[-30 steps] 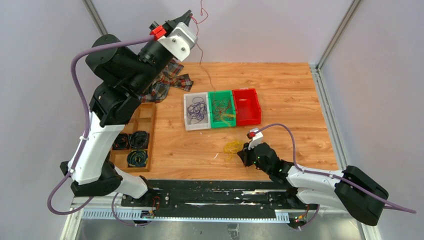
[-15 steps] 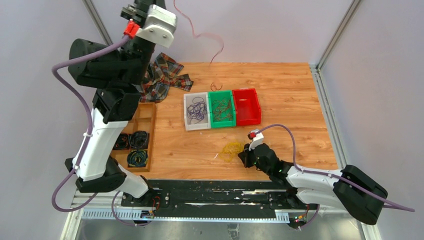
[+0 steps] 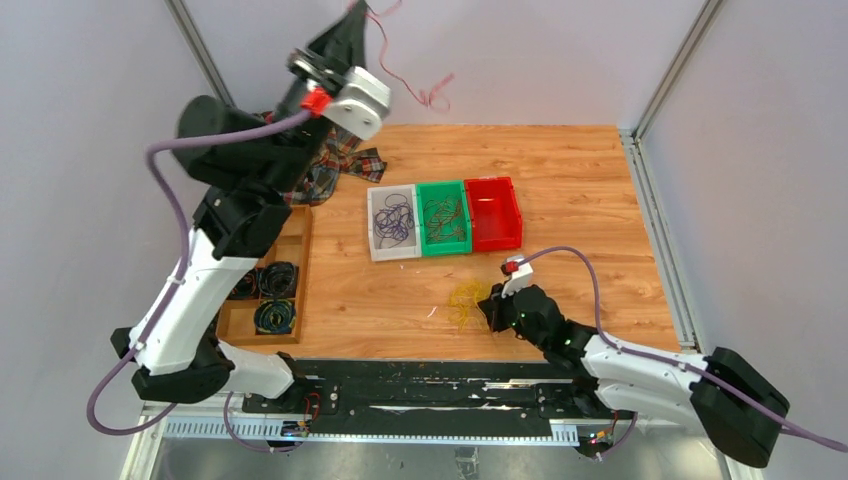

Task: Untangle the cables

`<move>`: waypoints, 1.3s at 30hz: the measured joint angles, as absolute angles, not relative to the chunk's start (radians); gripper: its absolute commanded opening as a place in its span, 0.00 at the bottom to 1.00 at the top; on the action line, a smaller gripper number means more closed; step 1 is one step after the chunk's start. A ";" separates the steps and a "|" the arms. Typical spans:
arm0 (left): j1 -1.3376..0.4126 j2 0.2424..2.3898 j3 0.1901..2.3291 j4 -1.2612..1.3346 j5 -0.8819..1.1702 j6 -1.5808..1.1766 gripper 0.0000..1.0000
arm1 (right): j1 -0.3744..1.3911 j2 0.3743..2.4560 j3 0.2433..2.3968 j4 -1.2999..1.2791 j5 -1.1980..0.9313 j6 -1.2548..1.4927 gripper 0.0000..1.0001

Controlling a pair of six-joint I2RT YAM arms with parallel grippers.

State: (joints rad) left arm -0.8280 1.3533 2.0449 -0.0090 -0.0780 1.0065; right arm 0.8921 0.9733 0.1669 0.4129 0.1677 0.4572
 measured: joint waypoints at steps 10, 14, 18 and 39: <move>-0.828 1.316 1.593 -0.112 -0.076 0.968 0.01 | 0.892 0.673 0.186 0.305 0.224 0.500 0.72; -0.825 1.336 1.493 -0.148 -0.079 0.964 0.01 | 0.892 0.583 0.192 0.252 0.260 0.502 0.74; -0.797 1.385 1.472 -0.162 -0.070 0.965 0.01 | 0.892 0.532 0.228 0.183 0.297 0.493 0.74; -0.690 1.735 1.389 -0.114 -0.038 1.060 0.01 | 0.892 0.511 0.336 0.021 0.459 0.444 0.74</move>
State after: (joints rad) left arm -0.6903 1.7351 1.3888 -0.1139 -0.0376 1.0603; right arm 0.8921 0.5106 0.3355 0.0212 0.4591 0.4438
